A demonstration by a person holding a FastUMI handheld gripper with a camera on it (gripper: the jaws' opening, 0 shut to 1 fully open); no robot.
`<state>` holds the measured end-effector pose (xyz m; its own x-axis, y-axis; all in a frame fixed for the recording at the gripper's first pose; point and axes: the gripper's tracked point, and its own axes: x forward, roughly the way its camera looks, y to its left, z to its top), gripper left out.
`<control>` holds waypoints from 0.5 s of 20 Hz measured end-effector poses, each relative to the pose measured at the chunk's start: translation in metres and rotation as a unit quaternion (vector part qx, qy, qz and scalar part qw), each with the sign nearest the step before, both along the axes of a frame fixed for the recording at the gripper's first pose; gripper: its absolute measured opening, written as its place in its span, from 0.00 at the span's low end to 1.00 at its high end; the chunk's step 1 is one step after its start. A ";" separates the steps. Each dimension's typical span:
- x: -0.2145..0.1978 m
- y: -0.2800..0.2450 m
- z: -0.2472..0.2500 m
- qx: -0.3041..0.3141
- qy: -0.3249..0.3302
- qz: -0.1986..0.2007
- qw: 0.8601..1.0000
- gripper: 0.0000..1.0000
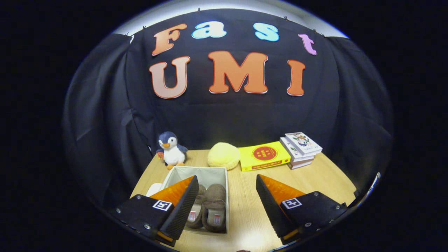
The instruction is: Open the storage box then place both shoes into the box .Put the left shoe in first, then the right shoe, with the right side of both shoes facing outward in a uniform manner.
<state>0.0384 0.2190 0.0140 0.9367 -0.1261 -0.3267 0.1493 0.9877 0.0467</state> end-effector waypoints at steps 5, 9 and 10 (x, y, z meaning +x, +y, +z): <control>-0.032 -0.019 0.052 -0.011 -0.069 0.001 0.998 0.98; -0.053 -0.049 0.072 -0.025 -0.104 -0.014 0.994 0.98; -0.056 -0.057 0.076 -0.030 -0.113 -0.017 0.993 0.98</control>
